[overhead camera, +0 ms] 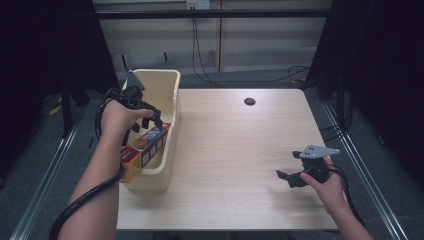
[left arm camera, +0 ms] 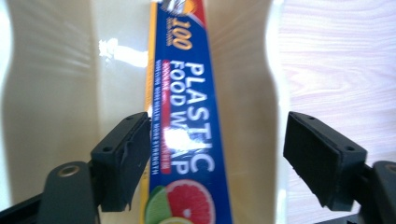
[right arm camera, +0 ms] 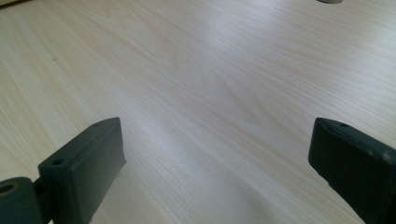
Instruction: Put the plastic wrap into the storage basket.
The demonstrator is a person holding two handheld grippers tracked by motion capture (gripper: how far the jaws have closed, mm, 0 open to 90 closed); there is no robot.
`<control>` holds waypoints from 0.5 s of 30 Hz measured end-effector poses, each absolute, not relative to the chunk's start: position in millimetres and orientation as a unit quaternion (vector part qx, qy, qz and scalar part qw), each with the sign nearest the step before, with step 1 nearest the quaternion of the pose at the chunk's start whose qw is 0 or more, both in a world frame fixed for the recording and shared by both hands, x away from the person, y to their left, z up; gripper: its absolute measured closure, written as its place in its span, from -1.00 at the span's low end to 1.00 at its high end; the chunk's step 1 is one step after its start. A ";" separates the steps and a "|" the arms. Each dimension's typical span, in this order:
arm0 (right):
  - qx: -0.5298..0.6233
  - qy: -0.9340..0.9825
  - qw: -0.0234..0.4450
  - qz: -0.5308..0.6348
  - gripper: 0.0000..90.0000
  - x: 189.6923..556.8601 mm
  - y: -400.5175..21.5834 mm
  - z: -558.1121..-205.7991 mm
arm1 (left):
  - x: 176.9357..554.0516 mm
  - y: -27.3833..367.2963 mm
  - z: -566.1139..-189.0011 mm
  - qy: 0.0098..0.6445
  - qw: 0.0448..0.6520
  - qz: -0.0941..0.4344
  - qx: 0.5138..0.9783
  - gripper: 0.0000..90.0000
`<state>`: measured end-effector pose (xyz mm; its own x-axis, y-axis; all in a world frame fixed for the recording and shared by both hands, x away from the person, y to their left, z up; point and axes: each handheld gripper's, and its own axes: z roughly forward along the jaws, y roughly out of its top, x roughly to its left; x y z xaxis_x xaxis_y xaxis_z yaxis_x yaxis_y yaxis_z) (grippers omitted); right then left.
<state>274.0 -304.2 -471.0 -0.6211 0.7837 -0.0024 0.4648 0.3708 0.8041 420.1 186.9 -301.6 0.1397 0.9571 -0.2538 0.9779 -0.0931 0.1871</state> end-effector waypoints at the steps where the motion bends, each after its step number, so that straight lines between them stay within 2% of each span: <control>1: 0.388 0.804 0.192 0.407 -0.92 274.2 -303.9 -470.7 | 419.9 185.3 -299.7 0.654 0.160 -0.036 0.738 -0.53; 15: 0.383 0.806 0.192 0.408 -0.92 275.7 -300.4 -469.3 | 418.1 153.1 -291.0 0.620 0.198 -0.050 0.758 -0.62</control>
<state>275.7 -300.4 -469.3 -0.6329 0.7742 0.0040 0.4612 0.3728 0.8052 418.1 153.1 -291.0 0.2272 0.9198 -0.3200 0.9590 -0.1540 0.2380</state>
